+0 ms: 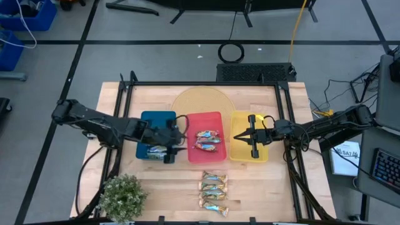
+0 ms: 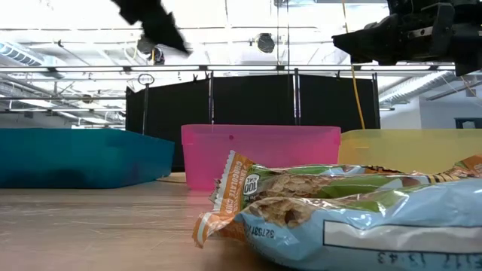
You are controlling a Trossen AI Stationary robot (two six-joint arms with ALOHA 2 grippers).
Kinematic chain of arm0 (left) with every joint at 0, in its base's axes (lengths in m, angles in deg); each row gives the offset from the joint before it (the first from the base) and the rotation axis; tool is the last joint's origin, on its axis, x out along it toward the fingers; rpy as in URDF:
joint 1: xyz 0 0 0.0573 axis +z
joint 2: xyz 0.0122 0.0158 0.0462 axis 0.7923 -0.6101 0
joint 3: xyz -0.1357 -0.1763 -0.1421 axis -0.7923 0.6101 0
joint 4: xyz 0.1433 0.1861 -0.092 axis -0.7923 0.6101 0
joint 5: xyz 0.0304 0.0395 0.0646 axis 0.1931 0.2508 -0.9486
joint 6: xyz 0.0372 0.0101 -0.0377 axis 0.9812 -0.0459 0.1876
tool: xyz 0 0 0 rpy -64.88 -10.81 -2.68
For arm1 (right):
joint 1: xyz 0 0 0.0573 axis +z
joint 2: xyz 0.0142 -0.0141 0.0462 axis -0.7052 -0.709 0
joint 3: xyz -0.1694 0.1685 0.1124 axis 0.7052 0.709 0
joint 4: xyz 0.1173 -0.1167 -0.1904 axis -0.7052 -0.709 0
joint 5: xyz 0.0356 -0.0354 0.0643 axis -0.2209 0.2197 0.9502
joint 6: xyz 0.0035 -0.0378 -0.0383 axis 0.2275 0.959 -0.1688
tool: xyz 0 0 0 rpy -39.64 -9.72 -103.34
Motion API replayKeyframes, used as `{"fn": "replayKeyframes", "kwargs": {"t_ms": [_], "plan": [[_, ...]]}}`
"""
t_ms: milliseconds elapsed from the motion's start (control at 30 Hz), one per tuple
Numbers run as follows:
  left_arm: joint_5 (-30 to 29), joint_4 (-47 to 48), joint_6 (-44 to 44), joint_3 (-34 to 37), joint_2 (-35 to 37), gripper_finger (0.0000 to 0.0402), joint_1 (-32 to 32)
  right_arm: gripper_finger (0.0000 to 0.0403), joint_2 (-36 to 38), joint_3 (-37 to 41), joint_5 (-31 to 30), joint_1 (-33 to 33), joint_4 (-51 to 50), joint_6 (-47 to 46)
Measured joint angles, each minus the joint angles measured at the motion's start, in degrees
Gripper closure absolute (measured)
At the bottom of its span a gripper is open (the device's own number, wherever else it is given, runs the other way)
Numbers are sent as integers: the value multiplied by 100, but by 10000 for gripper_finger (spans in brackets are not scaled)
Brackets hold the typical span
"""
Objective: Pick and place Granola Bars by type
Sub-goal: Put the yellow granola bar into the yellow bin
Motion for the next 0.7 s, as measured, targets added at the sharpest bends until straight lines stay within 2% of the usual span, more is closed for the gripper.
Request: {"fn": "replayKeyframes", "kwargs": {"t_ms": [67,167,233,300,433,567,700], "plan": [[247,-943,694,258,0,213,-152,403,0,0,0,0,0,0],[733,-2290,1858,944,0,288,-292,403,0,0,0,0,2,-53],[691,-2650,2319,1412,134,342,-239,403,0,0,-23,0,43,-211],[620,-2767,2371,1780,516,385,-79,403,2,0,-107,1,61,-383],[745,-3091,2126,2608,1648,385,254,403,-2,0,-464,0,-30,-581],[827,-4117,2005,3789,2679,395,580,403,-2,0,-616,-1,-42,-281],[932,-5165,1809,4797,3321,392,838,403,2,0,-666,0,61,152]]}}
